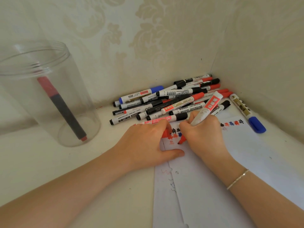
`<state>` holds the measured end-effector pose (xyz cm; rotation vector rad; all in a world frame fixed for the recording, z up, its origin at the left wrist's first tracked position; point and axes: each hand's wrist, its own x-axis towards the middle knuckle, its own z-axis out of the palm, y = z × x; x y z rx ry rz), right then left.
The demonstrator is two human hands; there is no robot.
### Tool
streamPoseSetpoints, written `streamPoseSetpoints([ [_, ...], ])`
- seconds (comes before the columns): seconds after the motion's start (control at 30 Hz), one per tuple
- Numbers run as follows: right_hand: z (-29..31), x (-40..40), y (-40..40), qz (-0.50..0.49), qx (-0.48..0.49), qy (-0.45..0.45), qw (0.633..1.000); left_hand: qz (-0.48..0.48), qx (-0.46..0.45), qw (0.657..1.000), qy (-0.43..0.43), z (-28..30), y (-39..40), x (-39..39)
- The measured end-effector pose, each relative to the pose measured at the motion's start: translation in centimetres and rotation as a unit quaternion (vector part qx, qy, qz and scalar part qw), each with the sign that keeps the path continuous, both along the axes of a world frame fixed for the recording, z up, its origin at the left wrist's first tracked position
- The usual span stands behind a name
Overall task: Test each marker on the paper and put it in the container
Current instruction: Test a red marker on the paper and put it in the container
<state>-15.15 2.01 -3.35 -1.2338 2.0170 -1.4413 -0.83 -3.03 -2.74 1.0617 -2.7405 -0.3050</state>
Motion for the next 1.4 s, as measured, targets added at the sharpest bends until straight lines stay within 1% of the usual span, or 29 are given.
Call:
streamPoseSetpoints([
  [0.07,-0.1,-0.1,0.0,0.002,0.001,-0.009,1.000,-0.001,0.001,1.000,-0.002,0.0,0.0,0.0],
  [0.13,0.1,-0.4,0.1,-0.011,-0.016,-0.050,0.999,-0.002,-0.001,1.000,-0.002,0.0,0.0,0.0],
  [0.17,0.2,-0.5,0.2,-0.020,-0.038,-0.097,0.994,-0.004,-0.001,1.000,0.001,0.0,0.0,0.0],
  [0.23,0.6,-0.9,0.5,-0.016,-0.100,-0.214,0.972,-0.007,0.010,1.000,0.021,-0.2,0.2,0.2],
  [0.3,0.9,-1.2,0.6,0.007,-0.146,-0.286,0.947,-0.012,0.043,0.996,0.073,-0.4,0.2,0.4],
  [0.4,0.9,-1.5,0.6,0.048,-0.167,-0.343,0.923,-0.003,0.131,0.974,0.186,-0.4,-0.1,0.7],
  [0.43,0.9,-1.6,0.5,0.060,-0.170,-0.363,0.914,0.005,0.143,0.968,0.206,-0.3,-0.2,0.7],
  [0.5,0.9,-1.6,0.6,0.079,-0.173,-0.396,0.898,0.007,0.142,0.968,0.208,-0.2,-0.3,0.7],
  [0.53,1.0,-1.5,0.6,0.086,-0.174,-0.394,0.898,0.002,0.137,0.970,0.201,-0.3,-0.2,0.6],
  [0.73,1.0,-1.2,0.6,0.099,-0.150,-0.327,0.928,-0.017,0.097,0.986,0.137,-0.7,-0.4,0.5],
  [0.9,0.9,-1.2,0.6,0.106,-0.128,-0.300,0.939,-0.022,0.083,0.989,0.121,-0.6,-0.3,0.4],
  [1.03,1.1,-1.2,0.7,0.113,-0.123,-0.305,0.938,-0.028,0.085,0.987,0.135,-0.7,-0.5,0.4],
  [1.4,1.1,-1.2,0.6,0.134,-0.143,-0.346,0.918,-0.038,0.086,0.984,0.153,-0.8,-0.5,0.5],
])
